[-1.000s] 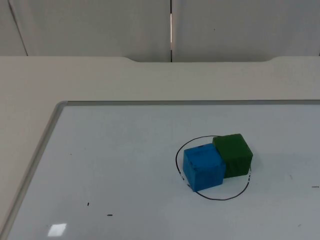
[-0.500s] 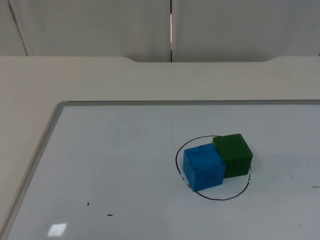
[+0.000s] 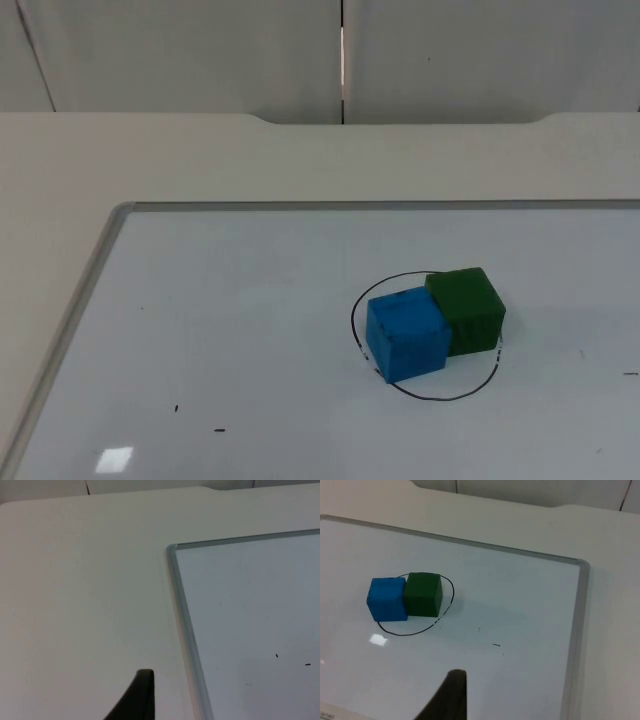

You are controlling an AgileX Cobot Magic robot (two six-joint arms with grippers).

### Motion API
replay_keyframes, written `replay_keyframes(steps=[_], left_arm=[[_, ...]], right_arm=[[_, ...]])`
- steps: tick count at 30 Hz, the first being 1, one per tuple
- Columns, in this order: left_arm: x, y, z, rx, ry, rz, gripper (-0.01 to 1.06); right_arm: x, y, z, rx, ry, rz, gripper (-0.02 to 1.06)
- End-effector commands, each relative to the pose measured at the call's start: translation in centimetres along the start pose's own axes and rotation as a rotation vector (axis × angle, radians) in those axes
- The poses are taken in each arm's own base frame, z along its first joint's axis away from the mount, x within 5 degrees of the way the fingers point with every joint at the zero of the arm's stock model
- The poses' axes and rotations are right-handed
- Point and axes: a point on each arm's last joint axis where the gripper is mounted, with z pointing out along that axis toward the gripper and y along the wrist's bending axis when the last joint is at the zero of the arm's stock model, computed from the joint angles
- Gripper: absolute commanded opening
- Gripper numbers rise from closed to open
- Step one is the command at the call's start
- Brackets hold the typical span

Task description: Push the two cubes into the marked area.

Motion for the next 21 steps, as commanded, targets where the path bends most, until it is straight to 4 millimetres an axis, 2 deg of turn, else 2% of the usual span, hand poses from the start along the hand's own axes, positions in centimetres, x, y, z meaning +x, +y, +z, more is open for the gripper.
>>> replay_keyframes(steps=[1,13,21], left_arm=[[0.02,-0.01,0.06,-0.001,-0.011,-0.004,1.05],[0.02,0.01,0.06,-0.004,-0.011,-0.004,1.05],[0.01,-0.03,0.08,-0.072,-0.012,-0.038,1.05]], right_arm=[[0.17,-0.02,0.16,0.005,0.003,0.004,1.05],[0.17,-0.02,0.16,0.005,0.003,0.004,1.05],[0.17,-0.02,0.16,0.005,0.003,0.004,1.05]])
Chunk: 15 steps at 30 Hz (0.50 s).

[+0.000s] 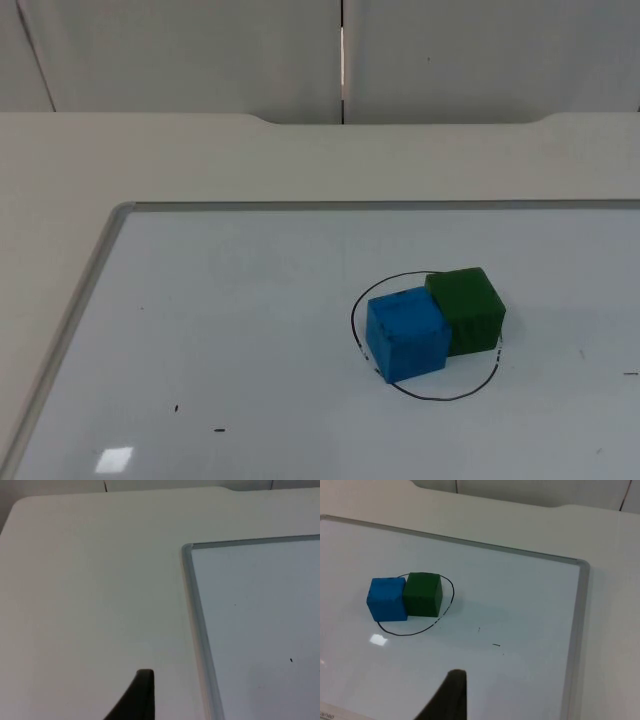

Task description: Push the two cubes into the marked area.

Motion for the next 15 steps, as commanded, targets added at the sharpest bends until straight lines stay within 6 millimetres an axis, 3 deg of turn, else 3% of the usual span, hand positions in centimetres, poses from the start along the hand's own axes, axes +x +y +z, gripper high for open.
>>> replay_keyframes(steps=[1,15], left_arm=[[0.01,0.00,0.06,-0.023,-0.011,-0.011,1.05],[0.01,-0.01,0.07,-0.042,-0.011,-0.022,1.05]], right_arm=[[0.17,-0.02,0.16,0.005,0.003,0.004,1.05],[0.17,-0.02,0.16,0.005,0.003,0.004,1.05]])
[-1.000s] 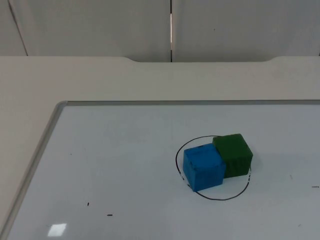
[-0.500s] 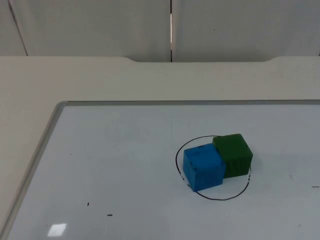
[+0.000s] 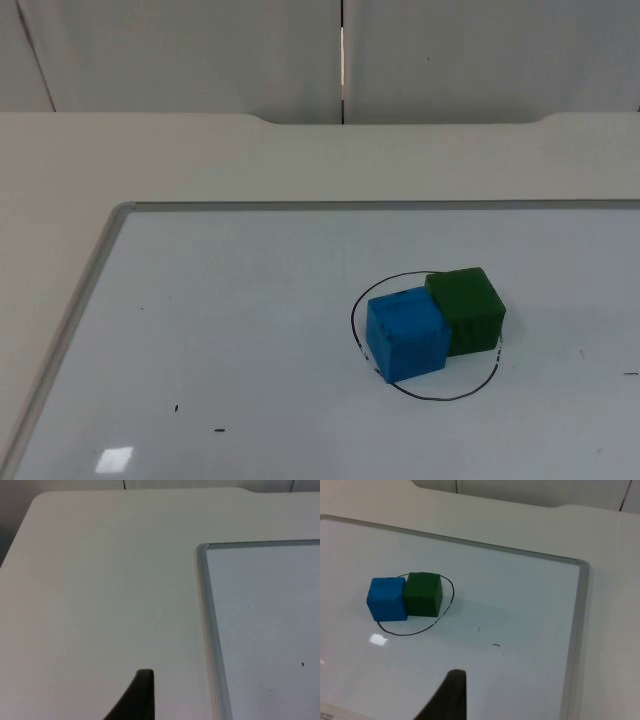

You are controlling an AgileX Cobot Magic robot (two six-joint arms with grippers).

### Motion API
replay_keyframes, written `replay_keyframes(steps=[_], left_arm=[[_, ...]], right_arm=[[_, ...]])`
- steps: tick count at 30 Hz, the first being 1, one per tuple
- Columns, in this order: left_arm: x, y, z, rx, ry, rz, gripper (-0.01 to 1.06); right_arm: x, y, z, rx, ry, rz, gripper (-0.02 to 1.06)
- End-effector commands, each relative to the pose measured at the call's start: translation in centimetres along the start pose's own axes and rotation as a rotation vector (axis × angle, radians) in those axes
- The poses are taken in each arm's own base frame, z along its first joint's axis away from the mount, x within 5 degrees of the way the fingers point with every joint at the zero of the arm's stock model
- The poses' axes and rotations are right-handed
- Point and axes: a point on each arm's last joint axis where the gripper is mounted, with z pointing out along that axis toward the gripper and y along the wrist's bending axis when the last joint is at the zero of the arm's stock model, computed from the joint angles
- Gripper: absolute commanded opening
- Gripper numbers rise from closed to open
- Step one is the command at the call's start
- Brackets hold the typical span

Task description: Push the two cubes into the marked area.

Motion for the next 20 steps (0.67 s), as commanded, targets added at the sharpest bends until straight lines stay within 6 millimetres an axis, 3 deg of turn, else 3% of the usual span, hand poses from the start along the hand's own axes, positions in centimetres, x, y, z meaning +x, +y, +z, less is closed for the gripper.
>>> replay_keyframes(steps=[1,9,20], left_arm=[[0.02,0.01,0.06,-0.004,-0.011,-0.001,1.05],[0.02,0.01,0.06,-0.004,-0.011,-0.001,1.05],[0.02,0.01,0.06,-0.004,-0.011,-0.001,1.05]], right_arm=[[0.17,-0.02,0.16,0.005,0.003,0.004,1.05],[0.17,-0.01,0.16,0.020,0.003,0.012,1.05],[0.15,0.12,0.19,0.172,0.007,0.090,1.05]])
